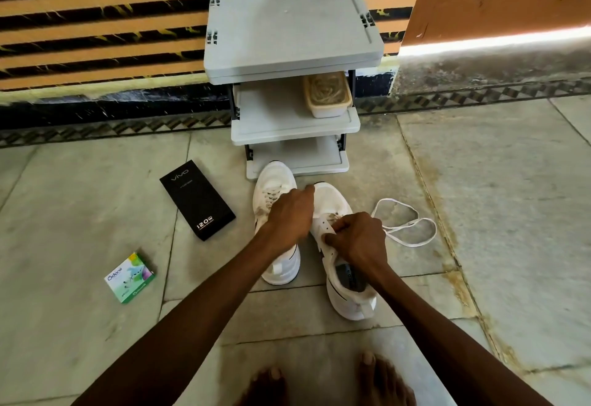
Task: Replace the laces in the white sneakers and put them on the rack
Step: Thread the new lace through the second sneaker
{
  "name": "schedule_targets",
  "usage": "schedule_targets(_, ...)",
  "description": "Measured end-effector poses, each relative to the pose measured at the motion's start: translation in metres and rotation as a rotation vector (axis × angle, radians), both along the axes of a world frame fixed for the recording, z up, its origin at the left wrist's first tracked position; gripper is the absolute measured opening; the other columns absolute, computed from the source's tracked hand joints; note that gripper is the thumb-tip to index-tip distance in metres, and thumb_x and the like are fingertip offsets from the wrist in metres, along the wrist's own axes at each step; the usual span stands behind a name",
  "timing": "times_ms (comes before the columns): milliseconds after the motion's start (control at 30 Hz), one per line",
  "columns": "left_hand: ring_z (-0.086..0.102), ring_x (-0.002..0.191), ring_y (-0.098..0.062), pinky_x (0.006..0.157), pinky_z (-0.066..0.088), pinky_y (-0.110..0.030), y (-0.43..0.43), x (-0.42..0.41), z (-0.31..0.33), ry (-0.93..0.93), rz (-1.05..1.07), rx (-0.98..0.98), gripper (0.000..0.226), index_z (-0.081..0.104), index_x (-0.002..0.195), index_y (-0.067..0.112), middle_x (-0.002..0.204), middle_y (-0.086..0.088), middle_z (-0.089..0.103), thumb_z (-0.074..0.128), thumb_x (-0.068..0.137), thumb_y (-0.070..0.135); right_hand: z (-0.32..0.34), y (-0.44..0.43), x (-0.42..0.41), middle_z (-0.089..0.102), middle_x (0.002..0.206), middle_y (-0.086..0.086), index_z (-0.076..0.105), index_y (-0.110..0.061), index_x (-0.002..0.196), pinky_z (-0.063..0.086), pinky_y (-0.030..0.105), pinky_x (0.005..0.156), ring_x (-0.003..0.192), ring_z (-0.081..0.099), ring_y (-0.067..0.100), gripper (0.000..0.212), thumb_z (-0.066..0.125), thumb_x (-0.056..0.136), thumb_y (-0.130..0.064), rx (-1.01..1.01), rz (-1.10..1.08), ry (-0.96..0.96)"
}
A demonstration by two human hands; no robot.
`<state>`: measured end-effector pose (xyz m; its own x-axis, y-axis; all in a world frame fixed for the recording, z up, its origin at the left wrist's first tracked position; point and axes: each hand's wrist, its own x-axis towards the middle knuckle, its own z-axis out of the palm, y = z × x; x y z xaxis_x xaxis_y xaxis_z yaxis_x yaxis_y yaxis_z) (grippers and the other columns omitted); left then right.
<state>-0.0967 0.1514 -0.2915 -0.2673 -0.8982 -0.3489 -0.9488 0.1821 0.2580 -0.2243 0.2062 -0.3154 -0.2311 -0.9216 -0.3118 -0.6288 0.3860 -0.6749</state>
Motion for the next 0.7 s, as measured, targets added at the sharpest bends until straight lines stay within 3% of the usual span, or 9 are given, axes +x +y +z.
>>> schedule_targets(100, 0.061, 0.114, -0.033, 0.093, 0.048, -0.037, 0.004, -0.007, -0.004, -0.198, -0.106, 0.045, 0.034, 0.057, 0.125, 0.001, 0.126, -0.02, 0.06, 0.062, 0.091, 0.006, -0.001, -0.001, -0.001, 0.073, 0.078, 0.004, 0.078, -0.014, 0.084, 0.035, 0.01, 0.05, 0.06, 0.057, 0.01, 0.015, 0.081, 0.075, -0.025, 0.011, 0.018, 0.008)
schedule_targets(233, 0.058, 0.106, -0.027, 0.09, 0.043, -0.031, -0.014, -0.004, -0.01, 0.064, 0.031, 0.118, 0.012, 0.072, 0.087, 0.01, 0.11, -0.009, 0.064, 0.061, 0.088, 0.006, -0.002, -0.001, -0.001, 0.073, 0.075, 0.005, 0.078, -0.013, 0.078, 0.046, 0.024, 0.058, 0.068, 0.066, 0.018, 0.012, 0.081, 0.072, -0.023, -0.02, 0.03, 0.02)
schedule_targets(333, 0.04, 0.103, -0.013, 0.094, 0.028, -0.026, -0.013, -0.001, -0.013, 0.225, 0.192, 0.038, 0.025, 0.068, 0.076, 0.018, 0.106, 0.007, 0.044, 0.055, 0.092, 0.004, -0.003, -0.001, -0.001, 0.072, 0.072, 0.006, 0.076, -0.011, 0.077, 0.037, 0.012, 0.049, 0.061, 0.061, 0.017, 0.012, 0.079, 0.074, -0.022, -0.028, 0.067, 0.044)
schedule_targets(400, 0.054, 0.102, -0.014, 0.087, 0.033, -0.018, -0.011, -0.002, -0.021, 0.484, 0.316, 0.167, 0.031, 0.07, 0.079, 0.01, 0.104, 0.005, 0.056, 0.046, 0.099, 0.007, -0.006, -0.002, -0.001, 0.071, 0.071, 0.007, 0.076, -0.009, 0.075, 0.033, 0.011, 0.046, 0.059, 0.061, 0.018, 0.014, 0.079, 0.074, -0.022, -0.042, 0.069, 0.049)
schedule_targets(467, 0.067, 0.096, -0.021, 0.09, 0.047, -0.027, -0.005, -0.009, -0.021, 0.745, 0.493, 0.293, 0.041, 0.067, 0.075, 0.013, 0.095, -0.001, 0.071, 0.038, 0.104, 0.012, -0.009, -0.003, -0.002, 0.071, 0.069, 0.007, 0.076, -0.009, 0.075, 0.034, 0.013, 0.046, 0.058, 0.061, 0.017, 0.014, 0.079, 0.073, -0.023, -0.051, 0.068, 0.049)
schedule_targets(533, 0.069, 0.071, -0.019, 0.08, 0.053, -0.034, -0.005, -0.02, -0.008, 1.163, 0.764, 0.396, 0.04, 0.056, 0.073, 0.011, 0.069, -0.002, 0.069, 0.033, 0.104, 0.007, -0.011, -0.003, -0.002, 0.071, 0.069, 0.007, 0.076, -0.009, 0.075, 0.045, 0.021, 0.051, 0.057, 0.062, 0.016, 0.014, 0.079, 0.073, -0.022, -0.053, 0.076, 0.048)
schedule_targets(600, 0.056, 0.047, -0.01, 0.068, 0.053, -0.033, -0.01, -0.021, 0.018, 1.647, 0.955, 0.49, 0.035, 0.05, 0.074, 0.01, 0.055, 0.0, 0.058, 0.033, 0.103, 0.002, -0.011, -0.004, -0.002, 0.072, 0.071, 0.008, 0.076, -0.008, 0.076, 0.054, 0.031, 0.059, 0.06, 0.064, 0.018, 0.014, 0.079, 0.073, -0.021, -0.046, 0.076, 0.051)
schedule_targets(633, 0.049, 0.044, -0.007, 0.064, 0.054, -0.03, -0.014, -0.017, 0.032, 1.788, 0.927, 0.514, 0.032, 0.052, 0.076, 0.011, 0.056, 0.001, 0.055, 0.037, 0.103, 0.003, -0.011, -0.004, -0.002, 0.073, 0.071, 0.007, 0.076, -0.009, 0.077, 0.054, 0.029, 0.059, 0.059, 0.064, 0.016, 0.013, 0.079, 0.073, -0.021, -0.036, 0.075, 0.047)
schedule_targets(700, 0.038, 0.044, -0.003, 0.053, 0.047, -0.021, -0.018, -0.007, 0.058, 1.867, 0.748, 0.494, 0.03, 0.059, 0.078, 0.015, 0.063, 0.003, 0.055, 0.042, 0.103, 0.011, -0.011, -0.005, -0.003, 0.072, 0.071, 0.004, 0.076, -0.012, 0.079, 0.045, 0.012, 0.051, 0.055, 0.061, 0.008, 0.01, 0.079, 0.076, -0.02, -0.015, 0.075, 0.029)
